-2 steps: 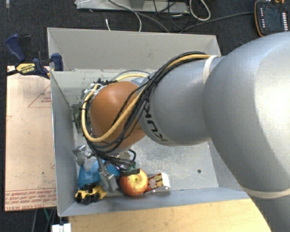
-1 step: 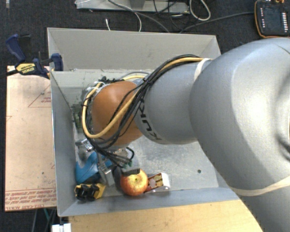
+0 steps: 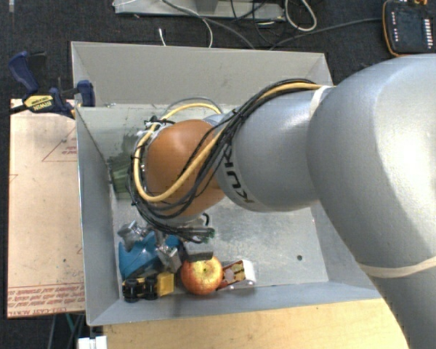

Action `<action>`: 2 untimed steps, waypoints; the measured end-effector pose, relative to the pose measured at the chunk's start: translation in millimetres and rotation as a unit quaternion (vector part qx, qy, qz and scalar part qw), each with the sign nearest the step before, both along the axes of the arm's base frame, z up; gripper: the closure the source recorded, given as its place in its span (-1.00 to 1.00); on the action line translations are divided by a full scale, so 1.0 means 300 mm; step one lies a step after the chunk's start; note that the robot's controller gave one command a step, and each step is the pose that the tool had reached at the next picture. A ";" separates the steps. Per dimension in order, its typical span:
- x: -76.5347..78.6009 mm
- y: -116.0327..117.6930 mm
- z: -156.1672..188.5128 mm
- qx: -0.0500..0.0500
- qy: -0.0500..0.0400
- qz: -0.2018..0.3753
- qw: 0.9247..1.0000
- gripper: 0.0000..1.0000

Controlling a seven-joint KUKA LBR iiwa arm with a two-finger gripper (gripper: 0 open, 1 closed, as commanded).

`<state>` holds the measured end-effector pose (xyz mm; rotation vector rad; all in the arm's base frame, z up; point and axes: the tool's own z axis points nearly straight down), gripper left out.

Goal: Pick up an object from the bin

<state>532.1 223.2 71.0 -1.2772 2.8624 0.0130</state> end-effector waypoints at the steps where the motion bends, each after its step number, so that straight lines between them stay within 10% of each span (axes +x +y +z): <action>1: 0.000 0.000 0.000 0.000 0.000 0.000 1.000 1.00; 2: -0.015 -0.005 0.098 -0.003 0.008 0.000 1.000 1.00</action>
Offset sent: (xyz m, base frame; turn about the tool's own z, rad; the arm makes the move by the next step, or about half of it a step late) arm -0.0001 0.0002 0.0971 0.0000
